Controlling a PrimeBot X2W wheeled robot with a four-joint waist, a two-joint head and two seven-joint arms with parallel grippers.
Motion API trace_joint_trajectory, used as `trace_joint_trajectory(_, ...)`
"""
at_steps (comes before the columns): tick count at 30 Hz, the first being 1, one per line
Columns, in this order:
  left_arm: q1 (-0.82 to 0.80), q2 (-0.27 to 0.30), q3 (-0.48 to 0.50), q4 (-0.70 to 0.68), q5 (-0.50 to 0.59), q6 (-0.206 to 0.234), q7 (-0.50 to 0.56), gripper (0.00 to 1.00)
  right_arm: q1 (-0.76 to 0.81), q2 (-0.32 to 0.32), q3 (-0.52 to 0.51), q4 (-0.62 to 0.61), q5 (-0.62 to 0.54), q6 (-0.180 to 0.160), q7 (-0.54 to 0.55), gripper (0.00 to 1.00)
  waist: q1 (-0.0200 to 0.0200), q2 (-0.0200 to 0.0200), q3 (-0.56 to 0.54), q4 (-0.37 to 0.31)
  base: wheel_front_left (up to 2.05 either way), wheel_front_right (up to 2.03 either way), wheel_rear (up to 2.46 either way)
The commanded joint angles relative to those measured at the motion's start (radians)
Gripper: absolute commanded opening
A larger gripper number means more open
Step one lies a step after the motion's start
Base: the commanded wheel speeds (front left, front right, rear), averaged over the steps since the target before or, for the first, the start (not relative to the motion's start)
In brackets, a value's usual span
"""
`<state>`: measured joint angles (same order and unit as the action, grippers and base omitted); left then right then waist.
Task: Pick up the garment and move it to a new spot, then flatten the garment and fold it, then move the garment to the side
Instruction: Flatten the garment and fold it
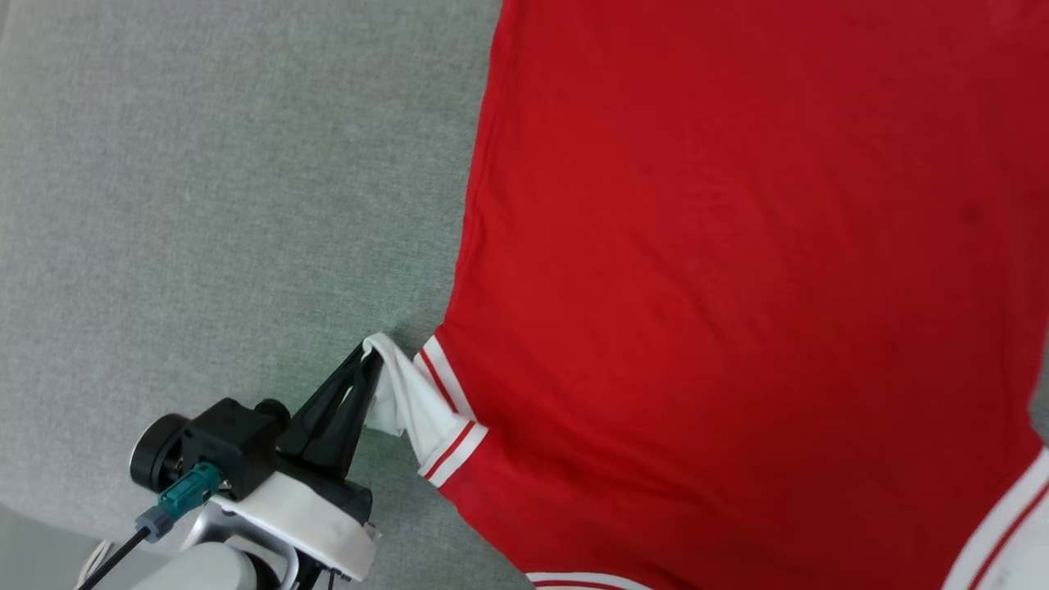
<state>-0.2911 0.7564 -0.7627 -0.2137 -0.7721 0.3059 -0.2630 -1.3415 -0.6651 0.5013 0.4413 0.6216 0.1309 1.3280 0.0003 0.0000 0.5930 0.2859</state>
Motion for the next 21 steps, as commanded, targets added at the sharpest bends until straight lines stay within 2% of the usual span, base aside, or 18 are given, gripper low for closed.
trace_joint_trajectory(1,-0.015,-0.011,0.009,-0.004,0.010,-0.006,-0.003,0.00,-0.005,0.003,-0.006,0.009,-0.011,0.000,0.011,1.00,-0.0003,0.0000,0.051,0.049,0.00,0.00,0.00)
trace_joint_trajectory(6,-0.025,-0.056,0.047,-0.006,0.035,-0.033,-0.003,0.00,0.056,0.022,-0.032,0.023,-0.044,0.000,0.049,1.00,-0.0003,0.0000,0.089,0.075,0.00,0.00,0.00)
trace_joint_trajectory(10,-0.014,-0.067,0.065,0.007,0.059,-0.048,-0.003,0.00,0.161,0.028,-0.029,0.017,-0.037,0.000,0.061,1.00,-0.0003,0.0000,0.096,0.079,0.00,0.00,0.00)
trace_joint_trajectory(11,-0.012,-0.071,0.070,0.009,0.065,-0.049,-0.003,0.00,0.176,0.026,-0.031,0.012,-0.037,0.000,0.063,0.89,-0.0003,0.0000,0.095,0.079,0.00,0.00,0.00)
trace_joint_trajectory(12,-0.010,-0.075,0.074,0.012,0.068,-0.053,-0.003,0.00,0.188,0.020,-0.031,0.003,-0.044,0.000,0.060,0.10,-0.0003,0.0000,0.092,0.078,0.00,0.00,0.00)
trace_joint_trajectory(13,-0.007,-0.075,0.077,0.016,0.073,-0.057,-0.003,0.00,0.191,0.013,-0.031,-0.006,-0.045,0.000,0.064,0.00,-0.0003,0.0000,0.088,0.077,0.00,0.00,0.00)
trace_joint_trajectory(17,0.007,-0.083,0.097,0.022,0.085,-0.065,-0.003,0.00,0.163,0.007,-0.051,-0.045,-0.049,0.000,0.027,0.00,-0.0003,0.0000,0.057,0.059,0.00,0.00,0.00)
trace_joint_trajectory(21,0.037,-0.076,0.119,0.038,0.092,-0.063,-0.003,0.00,0.127,0.039,-0.061,-0.071,-0.027,0.000,-0.037,0.00,-0.0003,0.0000,-0.005,0.026,0.00,0.00,0.00)
